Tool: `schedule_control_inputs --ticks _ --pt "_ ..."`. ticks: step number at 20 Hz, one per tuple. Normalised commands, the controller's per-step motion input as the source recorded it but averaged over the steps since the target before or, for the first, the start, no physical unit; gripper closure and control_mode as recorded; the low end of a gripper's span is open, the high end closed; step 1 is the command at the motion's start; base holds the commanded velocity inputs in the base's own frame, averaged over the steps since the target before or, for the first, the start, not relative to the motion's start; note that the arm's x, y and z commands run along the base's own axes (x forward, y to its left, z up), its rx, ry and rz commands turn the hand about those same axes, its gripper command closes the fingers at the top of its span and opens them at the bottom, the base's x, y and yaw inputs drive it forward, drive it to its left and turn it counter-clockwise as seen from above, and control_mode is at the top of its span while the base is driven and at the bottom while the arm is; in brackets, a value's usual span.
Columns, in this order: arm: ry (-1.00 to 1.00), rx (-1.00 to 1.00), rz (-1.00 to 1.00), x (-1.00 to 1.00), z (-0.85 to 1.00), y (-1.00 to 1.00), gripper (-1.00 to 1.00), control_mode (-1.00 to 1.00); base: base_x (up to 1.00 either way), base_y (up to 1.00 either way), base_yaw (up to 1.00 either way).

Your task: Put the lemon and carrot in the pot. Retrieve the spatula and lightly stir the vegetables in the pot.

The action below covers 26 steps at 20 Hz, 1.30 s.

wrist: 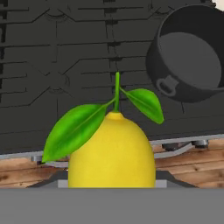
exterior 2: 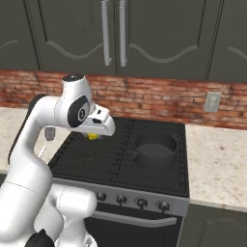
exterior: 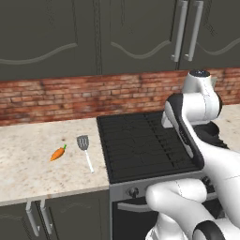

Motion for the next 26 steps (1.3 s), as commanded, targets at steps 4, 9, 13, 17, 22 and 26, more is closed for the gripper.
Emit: schedule_control_inputs --ticks 4,9,13,17,22,26 --pt "-0.03 0.0 0.0 0.0 -0.06 -1.0 1.0 -1.0 0.0 0.0 0.0" --pt "0.01 0.0 0.0 0.04 -0.09 -1.0 1.0 -1.0 0.0 0.0 0.0" --pt "0.05 0.0 0.02 0.34 0.03 -0.72 1.0 -1.0 0.0 0.0 0.0" --pt "0.21 0.0 0.0 0.76 -0.02 -0.28 1.0 -1.0 0.0 0.0 0.0" --pt "0.1 0.01 -0.01 1.0 -0.26 -0.28 1.0 -1.0 0.0 0.0 0.0" --pt "0.02 0.08 -0.01 0.77 -0.49 -0.24 1.0 -1.0 0.0 0.0 0.0"
